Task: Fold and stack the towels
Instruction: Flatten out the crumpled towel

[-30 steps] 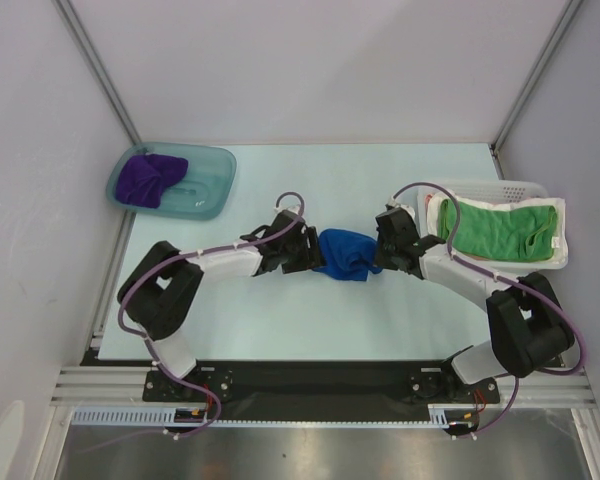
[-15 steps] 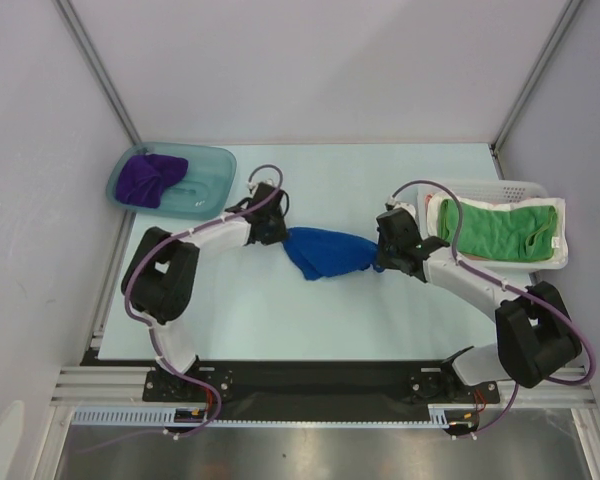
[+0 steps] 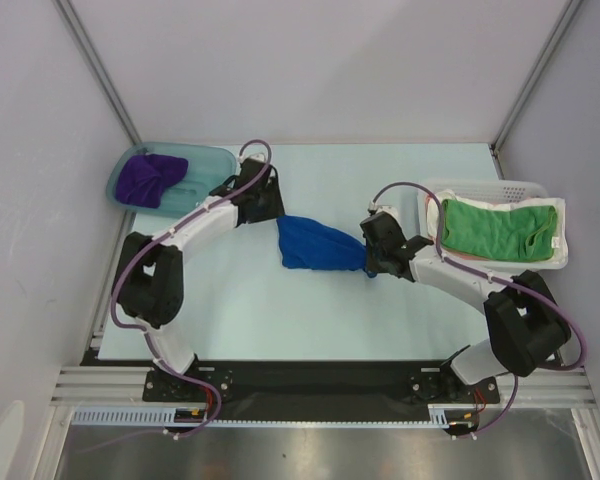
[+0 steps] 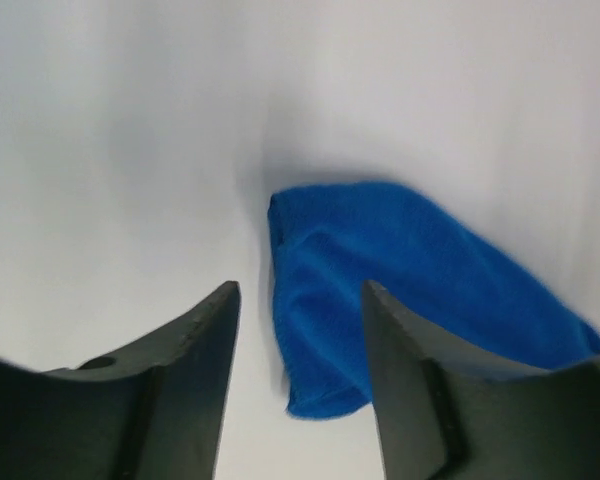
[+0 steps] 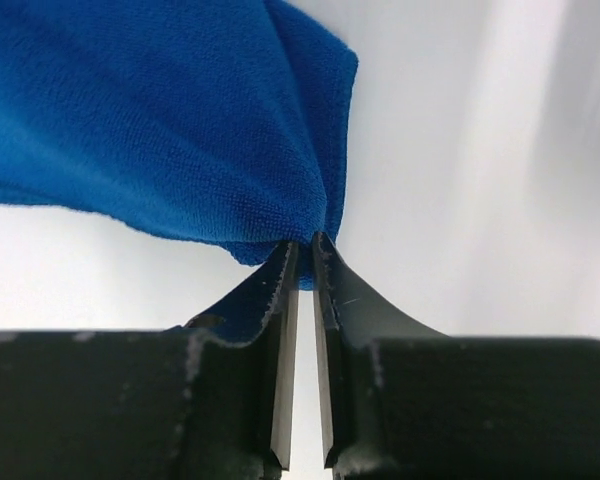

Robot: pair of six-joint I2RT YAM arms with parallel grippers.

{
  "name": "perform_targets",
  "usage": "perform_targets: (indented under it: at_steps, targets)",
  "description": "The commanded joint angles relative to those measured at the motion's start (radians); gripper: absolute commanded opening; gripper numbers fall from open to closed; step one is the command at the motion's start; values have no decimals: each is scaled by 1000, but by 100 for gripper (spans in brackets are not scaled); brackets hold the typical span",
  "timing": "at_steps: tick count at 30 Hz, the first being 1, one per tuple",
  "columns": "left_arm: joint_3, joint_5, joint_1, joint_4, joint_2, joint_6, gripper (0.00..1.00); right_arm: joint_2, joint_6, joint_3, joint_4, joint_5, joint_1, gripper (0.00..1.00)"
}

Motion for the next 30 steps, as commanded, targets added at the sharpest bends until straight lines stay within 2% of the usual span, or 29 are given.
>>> perform_targets:
  at_steps: [1,3,5,8,16,30]
  targets:
    - [-91,48,-19,-14,-124,10,55,34,-19,62,-24,53,-13,15]
    - [-183,72,-24,20,-158,-16,43,43,-15,64,-18,56,-17,15]
    - [-260,103,-27,51,-190,-36,39,54,-10,68,-12,60,-22,15]
    - [-314,155,-39,88,-197,-54,40,66,-12,72,-4,56,-33,16]
    - [-326,229,-62,146,-138,-85,43,76,-9,70,5,51,-40,15]
    - [-320,203,-79,151,-77,-97,45,77,-9,65,19,40,-49,16]
